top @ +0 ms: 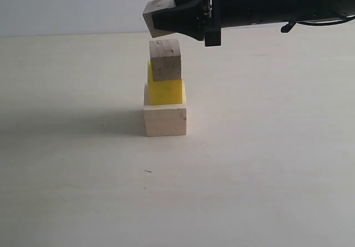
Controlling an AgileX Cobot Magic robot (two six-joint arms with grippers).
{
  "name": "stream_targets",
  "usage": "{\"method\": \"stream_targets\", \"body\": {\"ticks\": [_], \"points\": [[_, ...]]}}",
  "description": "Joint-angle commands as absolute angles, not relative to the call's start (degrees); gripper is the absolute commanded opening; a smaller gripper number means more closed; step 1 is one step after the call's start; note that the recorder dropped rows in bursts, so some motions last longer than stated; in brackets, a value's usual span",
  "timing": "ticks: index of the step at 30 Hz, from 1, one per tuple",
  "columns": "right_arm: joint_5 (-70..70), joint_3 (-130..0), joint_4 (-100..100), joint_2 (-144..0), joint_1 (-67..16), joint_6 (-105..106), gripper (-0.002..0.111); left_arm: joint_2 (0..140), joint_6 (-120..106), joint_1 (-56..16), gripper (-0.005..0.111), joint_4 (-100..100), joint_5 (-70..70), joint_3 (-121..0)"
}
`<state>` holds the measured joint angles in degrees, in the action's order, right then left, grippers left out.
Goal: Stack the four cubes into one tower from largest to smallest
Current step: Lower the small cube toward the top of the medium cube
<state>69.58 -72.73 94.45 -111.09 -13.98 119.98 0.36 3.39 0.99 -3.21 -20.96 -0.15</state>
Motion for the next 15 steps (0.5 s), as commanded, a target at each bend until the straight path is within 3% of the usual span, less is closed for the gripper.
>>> {"method": "stream_targets", "body": {"ticks": [1,15], "points": [[70.0,-73.1,96.0,-112.5,-14.0,120.8,0.000,0.0,3.4,0.6,0.000,-3.1,-20.6,0.0],[70.0,-73.1,97.2,-113.4,-14.0,120.8,0.000,0.0,3.4,0.6,0.000,-3.1,-20.6,0.0]]}}
